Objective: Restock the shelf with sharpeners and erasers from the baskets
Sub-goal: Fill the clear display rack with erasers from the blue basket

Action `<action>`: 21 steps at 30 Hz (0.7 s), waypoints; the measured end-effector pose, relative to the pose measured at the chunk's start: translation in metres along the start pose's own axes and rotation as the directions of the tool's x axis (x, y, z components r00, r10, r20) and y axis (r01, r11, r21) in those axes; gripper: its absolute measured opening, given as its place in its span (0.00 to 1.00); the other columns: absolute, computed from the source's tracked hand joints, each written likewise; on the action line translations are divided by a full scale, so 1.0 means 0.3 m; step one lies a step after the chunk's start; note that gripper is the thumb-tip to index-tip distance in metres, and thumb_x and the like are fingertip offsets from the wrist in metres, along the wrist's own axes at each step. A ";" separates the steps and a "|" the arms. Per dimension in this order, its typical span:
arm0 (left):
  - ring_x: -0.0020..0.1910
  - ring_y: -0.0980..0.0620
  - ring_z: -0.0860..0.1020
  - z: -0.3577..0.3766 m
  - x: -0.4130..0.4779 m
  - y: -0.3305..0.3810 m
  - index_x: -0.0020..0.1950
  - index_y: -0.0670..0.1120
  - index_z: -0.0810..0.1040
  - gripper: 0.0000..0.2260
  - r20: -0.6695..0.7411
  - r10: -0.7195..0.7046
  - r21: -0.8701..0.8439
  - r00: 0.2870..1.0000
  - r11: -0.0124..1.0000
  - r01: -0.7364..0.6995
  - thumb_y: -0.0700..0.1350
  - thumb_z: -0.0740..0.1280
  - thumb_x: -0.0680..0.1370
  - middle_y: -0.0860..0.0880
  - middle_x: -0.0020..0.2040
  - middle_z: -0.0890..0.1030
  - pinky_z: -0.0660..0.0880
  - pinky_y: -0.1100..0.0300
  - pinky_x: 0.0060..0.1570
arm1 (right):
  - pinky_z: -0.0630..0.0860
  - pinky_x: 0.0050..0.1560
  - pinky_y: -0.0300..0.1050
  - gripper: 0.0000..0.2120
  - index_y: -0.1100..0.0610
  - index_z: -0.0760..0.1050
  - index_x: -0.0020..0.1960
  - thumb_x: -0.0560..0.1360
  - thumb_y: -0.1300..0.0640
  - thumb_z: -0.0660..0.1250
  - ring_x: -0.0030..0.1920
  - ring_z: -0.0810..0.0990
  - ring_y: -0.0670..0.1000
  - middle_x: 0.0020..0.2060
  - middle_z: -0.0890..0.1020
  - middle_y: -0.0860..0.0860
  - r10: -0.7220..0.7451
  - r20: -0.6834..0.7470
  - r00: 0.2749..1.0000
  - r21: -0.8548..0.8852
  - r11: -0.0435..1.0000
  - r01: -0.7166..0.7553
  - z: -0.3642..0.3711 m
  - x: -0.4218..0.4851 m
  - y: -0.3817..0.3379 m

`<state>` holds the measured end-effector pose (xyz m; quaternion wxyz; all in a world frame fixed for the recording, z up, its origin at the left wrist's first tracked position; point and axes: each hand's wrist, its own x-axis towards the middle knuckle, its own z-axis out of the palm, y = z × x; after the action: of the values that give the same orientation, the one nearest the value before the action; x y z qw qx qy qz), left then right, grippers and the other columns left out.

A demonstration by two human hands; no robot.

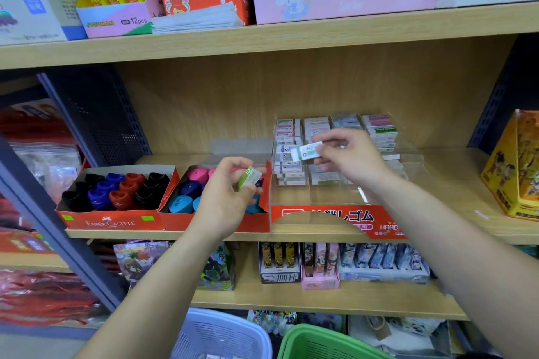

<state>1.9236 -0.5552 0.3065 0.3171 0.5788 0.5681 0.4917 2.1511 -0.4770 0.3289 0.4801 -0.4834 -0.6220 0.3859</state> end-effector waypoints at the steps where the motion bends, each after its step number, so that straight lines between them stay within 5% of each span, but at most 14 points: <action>1: 0.49 0.55 0.85 -0.003 0.002 -0.001 0.61 0.51 0.74 0.13 0.000 0.003 -0.007 1.000 1.000 -0.003 0.35 0.65 0.82 0.52 0.52 0.85 0.82 0.48 0.57 | 0.82 0.45 0.39 0.08 0.52 0.83 0.53 0.78 0.63 0.70 0.43 0.85 0.46 0.45 0.84 0.50 -0.040 -0.007 0.999 -0.100 0.994 0.039 0.019 0.027 -0.002; 6: 0.49 0.53 0.86 -0.028 0.017 -0.023 0.58 0.49 0.76 0.11 -0.041 -0.007 -0.013 0.999 1.000 0.006 0.37 0.70 0.80 0.50 0.53 0.84 0.81 0.46 0.58 | 0.71 0.41 0.30 0.05 0.51 0.83 0.50 0.77 0.60 0.70 0.44 0.81 0.41 0.41 0.83 0.44 -0.084 0.076 0.994 -0.383 0.918 0.107 0.102 0.138 0.028; 12: 0.42 0.51 0.86 -0.050 0.032 -0.044 0.58 0.47 0.78 0.10 -0.094 -0.044 -0.079 0.995 0.996 0.037 0.37 0.71 0.79 0.47 0.50 0.85 0.83 0.55 0.47 | 0.76 0.51 0.43 0.07 0.58 0.85 0.46 0.77 0.61 0.68 0.46 0.79 0.46 0.43 0.81 0.47 -0.123 0.179 0.976 -0.571 0.795 0.205 0.118 0.152 0.066; 15: 0.40 0.51 0.85 -0.050 0.034 -0.043 0.57 0.48 0.78 0.10 -0.114 -0.043 -0.083 0.993 0.996 0.034 0.38 0.72 0.78 0.45 0.47 0.85 0.81 0.60 0.42 | 0.70 0.58 0.43 0.08 0.55 0.85 0.52 0.78 0.59 0.67 0.54 0.76 0.49 0.52 0.78 0.51 -0.151 0.195 0.969 -0.625 0.742 0.241 0.119 0.143 0.076; 17: 0.42 0.49 0.86 -0.049 0.032 -0.041 0.56 0.49 0.78 0.10 -0.120 -0.037 -0.097 0.992 0.995 0.026 0.39 0.73 0.78 0.45 0.44 0.86 0.82 0.58 0.45 | 0.69 0.58 0.41 0.10 0.54 0.83 0.58 0.79 0.58 0.67 0.52 0.76 0.47 0.54 0.76 0.49 -0.229 0.167 0.959 -0.603 0.746 0.283 0.126 0.119 0.061; 21: 0.44 0.51 0.86 -0.032 0.018 -0.020 0.56 0.49 0.79 0.10 -0.100 0.012 -0.098 0.995 0.995 -0.022 0.38 0.74 0.78 0.48 0.46 0.86 0.83 0.53 0.51 | 0.73 0.46 0.38 0.08 0.51 0.83 0.53 0.82 0.54 0.64 0.40 0.79 0.40 0.44 0.83 0.45 -0.222 0.246 0.943 -0.297 0.909 0.292 0.159 0.005 -0.022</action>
<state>1.9119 -0.5508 0.3052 0.3126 0.5422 0.5531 0.5499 2.1031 -0.4778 0.3239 0.3721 -0.4273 -0.7826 0.2580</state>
